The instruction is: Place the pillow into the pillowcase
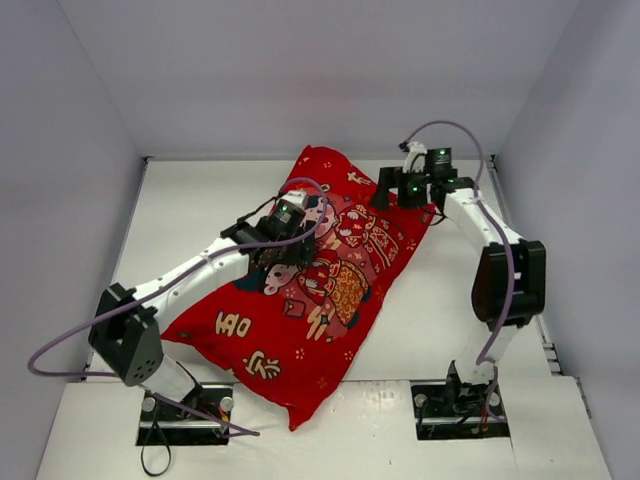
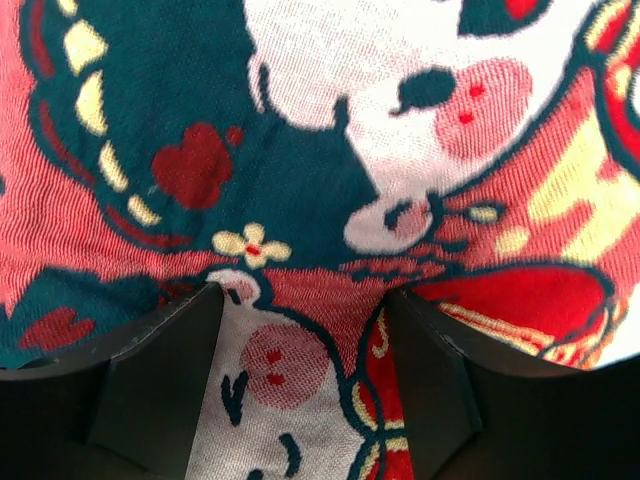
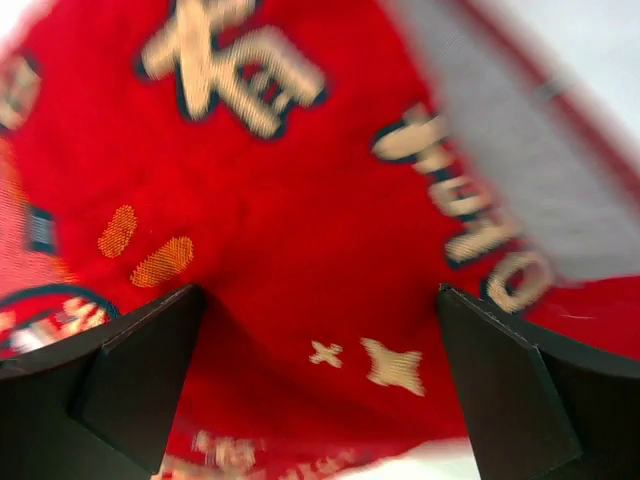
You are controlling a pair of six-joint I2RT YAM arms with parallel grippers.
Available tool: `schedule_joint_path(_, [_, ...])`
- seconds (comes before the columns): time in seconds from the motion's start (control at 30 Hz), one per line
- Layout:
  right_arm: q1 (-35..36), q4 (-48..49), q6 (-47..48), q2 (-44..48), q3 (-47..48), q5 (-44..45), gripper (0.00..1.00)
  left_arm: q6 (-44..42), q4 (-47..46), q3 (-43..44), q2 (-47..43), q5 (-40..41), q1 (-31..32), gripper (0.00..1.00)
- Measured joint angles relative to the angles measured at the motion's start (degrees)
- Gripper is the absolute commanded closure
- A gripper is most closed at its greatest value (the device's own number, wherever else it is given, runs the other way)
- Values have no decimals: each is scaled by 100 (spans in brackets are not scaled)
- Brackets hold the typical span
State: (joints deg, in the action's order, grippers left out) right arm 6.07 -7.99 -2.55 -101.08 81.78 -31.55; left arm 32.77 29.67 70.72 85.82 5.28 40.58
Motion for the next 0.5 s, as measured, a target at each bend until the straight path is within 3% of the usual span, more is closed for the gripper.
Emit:
schedule_joint_path(0.03, [101,9,-11,-155,-57,-4,4,-83,35,109,131,-15,-39,38])
schedule_joint_path(0.07, [197,24,-20,-275,-127,2,17,-166,76,264,269,-35,-79,38])
schedule_joint_path(0.13, [356,103,-42,-330,-304,90,34,-424,138,614,590,-76,-190,38])
schedule_joint_path(0.17, [409,177,-79,-289,-404,162,59,-533,173,774,719,-90,-236,38])
schedule_joint_path(0.2, [439,273,-85,-216,-529,238,72,-737,188,1016,942,-127,-319,38])
schedule_joint_path(0.27, [452,466,-251,83,-896,481,88,-1014,192,1338,1239,-212,-455,38])
schedule_joint_path(0.5, [393,557,-960,2103,-2634,1373,92,-1882,-275,1980,1775,-601,-811,38])
